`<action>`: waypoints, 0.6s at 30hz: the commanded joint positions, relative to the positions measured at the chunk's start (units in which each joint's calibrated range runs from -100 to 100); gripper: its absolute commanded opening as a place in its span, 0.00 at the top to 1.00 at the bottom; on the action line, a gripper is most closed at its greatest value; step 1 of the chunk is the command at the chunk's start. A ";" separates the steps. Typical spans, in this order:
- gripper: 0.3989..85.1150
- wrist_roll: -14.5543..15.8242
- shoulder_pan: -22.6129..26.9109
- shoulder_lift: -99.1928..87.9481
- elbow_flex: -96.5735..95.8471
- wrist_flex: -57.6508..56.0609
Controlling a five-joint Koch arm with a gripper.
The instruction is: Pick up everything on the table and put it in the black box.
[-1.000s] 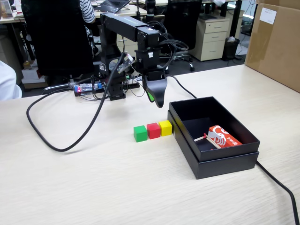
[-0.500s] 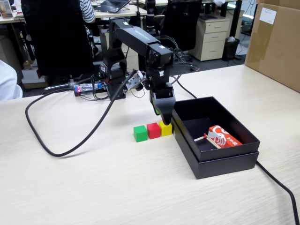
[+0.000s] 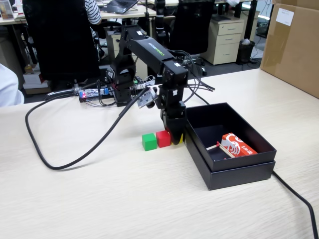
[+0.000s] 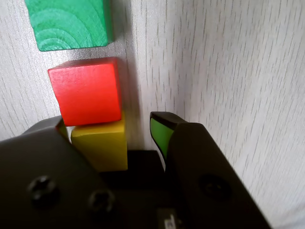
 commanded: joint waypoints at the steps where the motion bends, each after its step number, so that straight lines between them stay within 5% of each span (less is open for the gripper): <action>1: 0.67 -0.10 0.10 -0.60 4.43 0.60; 6: 0.98 -0.05 -0.49 0.66 4.80 4.32; 18: 0.99 -0.10 -1.86 -9.44 3.98 4.23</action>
